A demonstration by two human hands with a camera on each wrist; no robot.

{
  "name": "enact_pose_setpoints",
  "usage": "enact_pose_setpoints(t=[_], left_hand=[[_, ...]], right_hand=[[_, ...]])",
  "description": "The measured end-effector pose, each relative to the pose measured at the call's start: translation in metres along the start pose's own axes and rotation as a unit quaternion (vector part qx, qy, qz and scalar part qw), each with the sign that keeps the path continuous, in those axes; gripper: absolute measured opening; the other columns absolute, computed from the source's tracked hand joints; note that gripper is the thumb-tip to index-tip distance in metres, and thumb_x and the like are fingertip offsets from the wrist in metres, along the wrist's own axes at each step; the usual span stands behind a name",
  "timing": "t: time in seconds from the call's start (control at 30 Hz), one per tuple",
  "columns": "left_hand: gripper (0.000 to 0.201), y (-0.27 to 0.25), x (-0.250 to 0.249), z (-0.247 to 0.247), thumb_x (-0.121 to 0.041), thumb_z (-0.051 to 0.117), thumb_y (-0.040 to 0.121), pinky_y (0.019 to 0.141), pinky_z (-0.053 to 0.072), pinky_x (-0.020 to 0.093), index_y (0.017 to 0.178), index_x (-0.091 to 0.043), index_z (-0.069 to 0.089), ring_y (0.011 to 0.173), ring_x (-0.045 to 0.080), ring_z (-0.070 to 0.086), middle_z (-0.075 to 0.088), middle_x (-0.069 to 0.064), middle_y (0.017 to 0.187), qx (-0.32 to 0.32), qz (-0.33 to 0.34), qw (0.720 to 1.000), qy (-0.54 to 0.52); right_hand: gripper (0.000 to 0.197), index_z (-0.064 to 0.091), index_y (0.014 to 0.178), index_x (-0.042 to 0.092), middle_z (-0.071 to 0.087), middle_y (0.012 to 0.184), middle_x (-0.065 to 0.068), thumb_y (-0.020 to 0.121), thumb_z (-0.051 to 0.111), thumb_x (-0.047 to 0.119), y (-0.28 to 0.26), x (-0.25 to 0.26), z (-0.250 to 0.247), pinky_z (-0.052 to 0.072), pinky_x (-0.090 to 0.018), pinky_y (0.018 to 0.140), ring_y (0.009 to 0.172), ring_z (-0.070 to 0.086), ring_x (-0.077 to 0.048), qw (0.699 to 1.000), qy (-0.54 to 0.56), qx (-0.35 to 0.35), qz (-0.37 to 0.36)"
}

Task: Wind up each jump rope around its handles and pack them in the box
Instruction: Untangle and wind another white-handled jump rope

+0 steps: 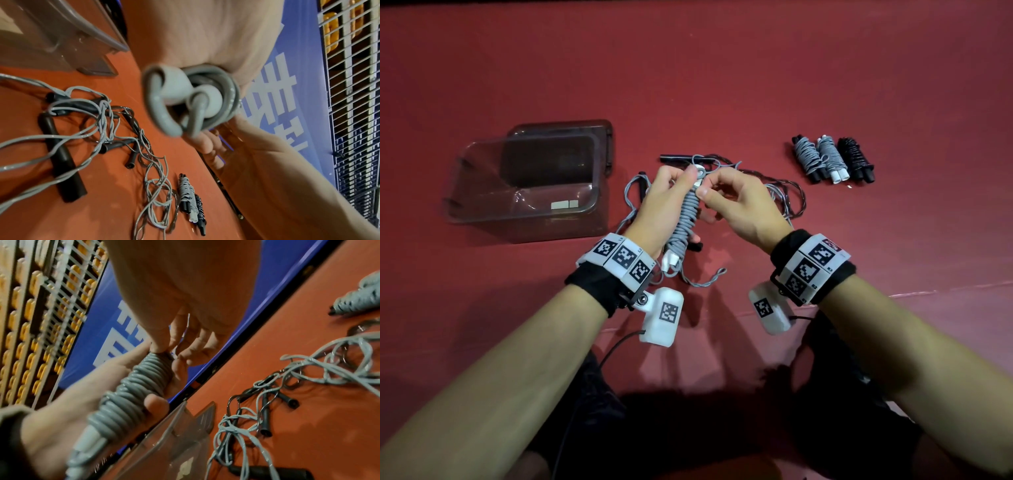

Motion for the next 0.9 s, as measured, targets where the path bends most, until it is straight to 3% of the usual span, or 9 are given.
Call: enact_pose_setpoints(t=[0.2,0.3,0.37,0.43,0.53,0.63,0.7,0.8,0.9], left_hand=[[0.017,0.003,0.008,0.001,-0.032,0.056,0.102,0.04,0.047,0.03,0.094,-0.018,0.048,0.055,0.029,0.062,0.059,0.013,0.078,-0.002,-0.04,0.998,-0.057],[0.014,0.002,0.014,0.007,-0.031,0.054,0.1,0.042,0.047,0.031,0.097,-0.017,0.054,0.058,0.029,0.061,0.058,0.014,0.083,0.027,-0.07,0.992,-0.105],[0.035,0.001,0.02,0.011,-0.035,0.056,0.098,0.044,0.048,0.031,0.119,-0.008,0.055,0.06,0.025,0.061,0.059,0.013,0.082,0.046,-0.099,0.986,-0.128],[0.058,0.001,0.023,0.012,-0.039,0.057,0.096,0.044,0.049,0.031,0.138,-0.001,0.047,0.059,0.023,0.06,0.059,0.012,0.079,0.063,-0.123,0.981,-0.134],[0.058,0.0,0.022,0.015,-0.038,0.057,0.096,0.044,0.05,0.031,0.138,0.001,0.048,0.055,0.022,0.058,0.055,0.012,0.076,0.092,-0.136,0.977,-0.133],[0.04,-0.001,0.018,0.015,-0.036,0.058,0.094,0.043,0.049,0.03,0.126,-0.012,0.054,0.054,0.022,0.057,0.054,0.011,0.076,0.076,-0.126,0.98,-0.132],[0.044,-0.001,0.019,0.015,-0.034,0.059,0.093,0.043,0.049,0.03,0.129,-0.01,0.055,0.055,0.022,0.057,0.057,0.011,0.077,0.055,-0.122,0.982,-0.134],[0.038,-0.003,0.018,0.017,-0.031,0.055,0.098,0.043,0.049,0.03,0.128,-0.008,0.055,0.055,0.021,0.056,0.057,0.01,0.078,0.039,-0.117,0.982,-0.141],[0.026,-0.001,0.01,0.01,-0.028,0.058,0.097,0.045,0.048,0.031,0.114,-0.009,0.057,0.055,0.023,0.056,0.056,0.012,0.075,0.012,-0.101,0.987,-0.127]], right_hand=[[0.009,0.059,0.093,0.014,0.056,0.062,0.012,0.1,0.062,0.019,-0.004,0.01,-0.001,0.037,-0.015,0.063,0.056,0.051,0.001,0.994,-0.104,-0.007,-0.04],[0.008,0.058,0.093,0.017,0.058,0.06,0.007,0.098,0.063,0.021,-0.005,0.013,-0.002,0.041,-0.024,0.063,0.055,0.049,-0.005,0.994,-0.094,-0.006,-0.047],[0.008,0.058,0.093,0.019,0.058,0.06,0.013,0.096,0.066,0.019,-0.002,0.01,-0.003,0.045,-0.029,0.063,0.056,0.052,-0.012,0.997,-0.06,0.0,-0.043],[0.009,0.059,0.092,0.021,0.061,0.066,0.014,0.094,0.067,0.02,0.0,0.007,-0.003,0.048,-0.041,0.063,0.057,0.059,-0.028,0.999,-0.03,0.012,-0.042],[0.01,0.059,0.093,0.023,0.063,0.081,-0.001,0.094,0.068,0.019,0.002,0.007,-0.002,0.05,-0.053,0.061,0.063,0.059,-0.048,0.999,0.012,0.039,-0.036],[0.014,0.055,0.095,0.017,0.061,0.088,-0.007,0.098,0.063,0.007,0.002,0.006,-0.002,0.048,-0.04,0.056,0.059,0.056,-0.026,0.996,0.052,0.062,-0.029],[0.014,0.051,0.097,0.016,0.061,0.089,-0.011,0.1,0.06,0.005,0.003,0.004,-0.002,0.049,-0.032,0.054,0.066,0.055,-0.028,0.995,0.077,0.065,-0.026],[0.013,0.046,0.099,0.014,0.058,0.086,-0.017,0.1,0.058,0.011,0.002,0.0,-0.001,0.046,-0.032,0.052,0.067,0.052,-0.031,0.992,0.115,0.046,-0.016],[0.014,0.047,0.108,0.007,0.061,0.087,-0.007,0.1,0.059,0.006,-0.003,-0.001,-0.002,0.043,-0.035,0.055,0.06,0.058,-0.017,0.99,0.136,0.019,-0.013]])
Point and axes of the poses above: each hand's wrist, its own y-axis towards the middle knuckle, its own z-axis out of the palm, x = y × z, the point moved 9 cm from there along y, towards the middle knuckle
